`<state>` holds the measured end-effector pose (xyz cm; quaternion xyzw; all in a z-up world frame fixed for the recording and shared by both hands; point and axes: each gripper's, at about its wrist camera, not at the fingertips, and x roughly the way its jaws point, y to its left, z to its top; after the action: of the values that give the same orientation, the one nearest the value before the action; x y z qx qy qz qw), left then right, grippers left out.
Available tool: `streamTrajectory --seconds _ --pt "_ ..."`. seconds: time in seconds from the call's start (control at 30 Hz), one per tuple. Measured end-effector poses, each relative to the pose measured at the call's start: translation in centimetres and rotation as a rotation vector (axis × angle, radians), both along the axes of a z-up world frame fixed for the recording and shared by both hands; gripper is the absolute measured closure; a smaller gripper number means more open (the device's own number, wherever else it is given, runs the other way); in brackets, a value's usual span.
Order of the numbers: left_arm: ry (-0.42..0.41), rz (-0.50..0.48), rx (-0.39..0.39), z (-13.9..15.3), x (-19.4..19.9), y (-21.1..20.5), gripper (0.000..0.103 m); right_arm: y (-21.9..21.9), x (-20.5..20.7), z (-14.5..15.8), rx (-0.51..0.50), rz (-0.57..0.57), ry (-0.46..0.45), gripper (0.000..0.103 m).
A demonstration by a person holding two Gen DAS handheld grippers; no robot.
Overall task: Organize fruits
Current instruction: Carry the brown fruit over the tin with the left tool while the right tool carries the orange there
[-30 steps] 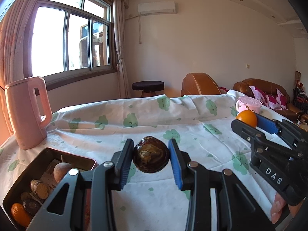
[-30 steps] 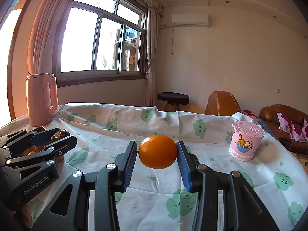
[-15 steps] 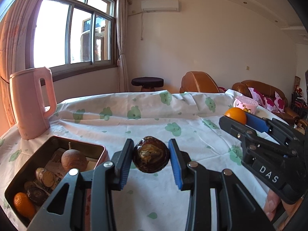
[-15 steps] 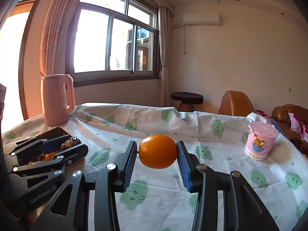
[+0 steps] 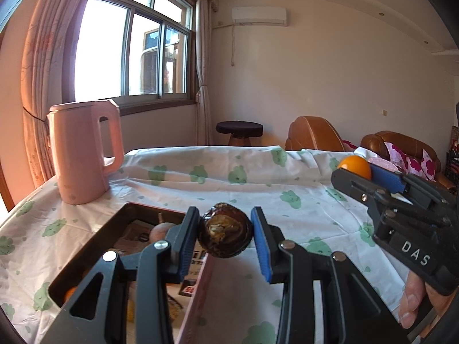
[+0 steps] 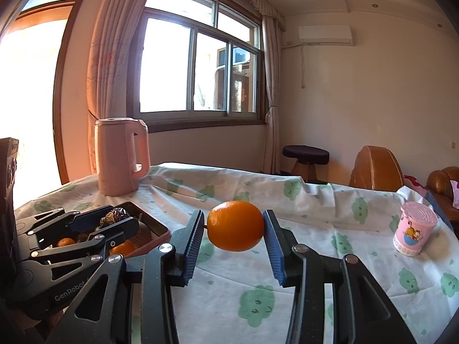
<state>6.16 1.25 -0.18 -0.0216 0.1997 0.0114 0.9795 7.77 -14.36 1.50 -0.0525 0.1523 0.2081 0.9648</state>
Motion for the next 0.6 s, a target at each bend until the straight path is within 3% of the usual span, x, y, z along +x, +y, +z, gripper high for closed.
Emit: streamTrajectory --seconds 0.6 --pt "0.022 0.102 0.008 -0.6 -1.1 5.7 0.064 6.1 -0.2 0.9 -0.042 0.108 -0.006 0.059"
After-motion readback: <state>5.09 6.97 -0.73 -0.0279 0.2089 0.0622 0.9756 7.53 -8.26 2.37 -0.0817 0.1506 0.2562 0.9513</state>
